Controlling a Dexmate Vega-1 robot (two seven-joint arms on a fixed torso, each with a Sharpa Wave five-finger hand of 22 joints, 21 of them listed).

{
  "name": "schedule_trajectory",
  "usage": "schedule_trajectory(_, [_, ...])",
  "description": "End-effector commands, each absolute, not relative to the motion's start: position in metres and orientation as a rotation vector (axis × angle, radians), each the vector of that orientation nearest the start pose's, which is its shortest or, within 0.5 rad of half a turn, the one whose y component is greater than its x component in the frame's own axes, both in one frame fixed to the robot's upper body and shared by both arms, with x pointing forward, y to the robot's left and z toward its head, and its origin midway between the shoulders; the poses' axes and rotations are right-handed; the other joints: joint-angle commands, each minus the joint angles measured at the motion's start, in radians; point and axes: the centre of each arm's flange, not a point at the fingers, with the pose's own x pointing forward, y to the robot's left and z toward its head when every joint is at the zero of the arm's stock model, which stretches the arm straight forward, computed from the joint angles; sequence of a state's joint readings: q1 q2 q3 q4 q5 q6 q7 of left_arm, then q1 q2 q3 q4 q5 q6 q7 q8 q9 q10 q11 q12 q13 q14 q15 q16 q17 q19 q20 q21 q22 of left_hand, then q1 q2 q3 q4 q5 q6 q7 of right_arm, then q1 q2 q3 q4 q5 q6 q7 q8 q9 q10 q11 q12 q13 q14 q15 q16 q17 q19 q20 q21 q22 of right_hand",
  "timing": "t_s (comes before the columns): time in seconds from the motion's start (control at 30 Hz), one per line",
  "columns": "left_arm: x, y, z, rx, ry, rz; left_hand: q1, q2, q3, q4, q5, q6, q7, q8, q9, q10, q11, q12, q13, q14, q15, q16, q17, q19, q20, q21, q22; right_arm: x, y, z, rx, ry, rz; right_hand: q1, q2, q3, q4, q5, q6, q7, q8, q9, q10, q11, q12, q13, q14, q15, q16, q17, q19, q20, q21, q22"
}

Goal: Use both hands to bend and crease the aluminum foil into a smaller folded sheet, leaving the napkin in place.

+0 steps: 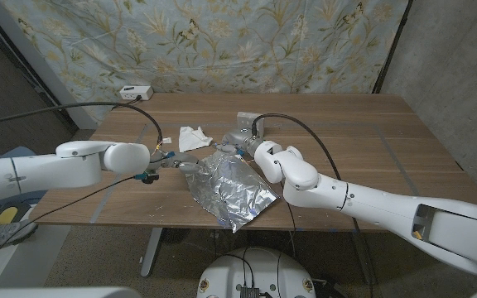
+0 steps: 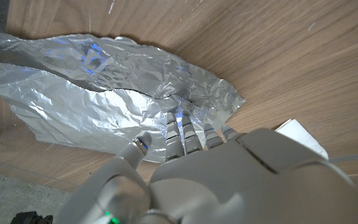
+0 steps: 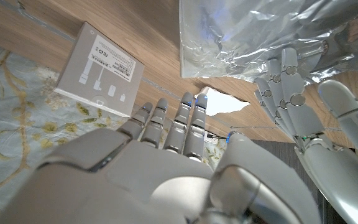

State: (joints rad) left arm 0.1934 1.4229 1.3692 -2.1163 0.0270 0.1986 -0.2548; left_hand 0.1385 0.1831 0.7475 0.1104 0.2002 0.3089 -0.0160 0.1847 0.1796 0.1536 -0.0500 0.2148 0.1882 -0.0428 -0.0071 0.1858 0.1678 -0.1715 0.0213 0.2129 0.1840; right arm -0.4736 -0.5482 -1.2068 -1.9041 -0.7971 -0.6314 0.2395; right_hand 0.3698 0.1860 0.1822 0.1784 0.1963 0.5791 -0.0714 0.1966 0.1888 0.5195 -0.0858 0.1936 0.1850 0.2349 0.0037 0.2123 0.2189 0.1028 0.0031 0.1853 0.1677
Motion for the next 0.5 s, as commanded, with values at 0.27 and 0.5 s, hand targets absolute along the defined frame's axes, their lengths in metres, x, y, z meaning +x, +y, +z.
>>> schedule_trajectory(0.27, [0.53,0.2676,-0.0307,1.59,-0.211,-0.567,0.007,0.001,0.001,0.0,-0.001,0.002,-0.003,0.001,0.004,0.004,0.001,-0.001,0.004,0.005,-0.001,-0.003,0.002,-0.05,-0.002,-0.002,0.001,0.5677,-0.0016,-0.0435,-1.67,-0.696,0.183,-0.028,-0.004,0.003,0.0,0.009,0.017,0.002,0.011,0.001,0.016,0.001,0.006,0.002,0.025,-0.006,0.01,0.0,0.021,-0.009,0.007,0.0])
schedule_trajectory(0.5, [0.5316,0.2677,-0.0298,1.587,-0.218,-0.565,0.007,0.001,0.0,0.0,-0.001,0.001,-0.002,0.001,0.004,0.005,0.003,-0.001,0.004,0.005,0.0,-0.003,0.002,-0.05,-0.002,-0.002,0.001,0.5646,0.0006,-0.0424,-1.68,-0.664,0.197,-0.034,-0.004,0.006,-0.004,0.011,0.021,0.001,0.011,0.0,0.019,0.002,0.006,0.002,0.023,-0.01,0.008,-0.003,0.021,-0.012,0.006,0.0])
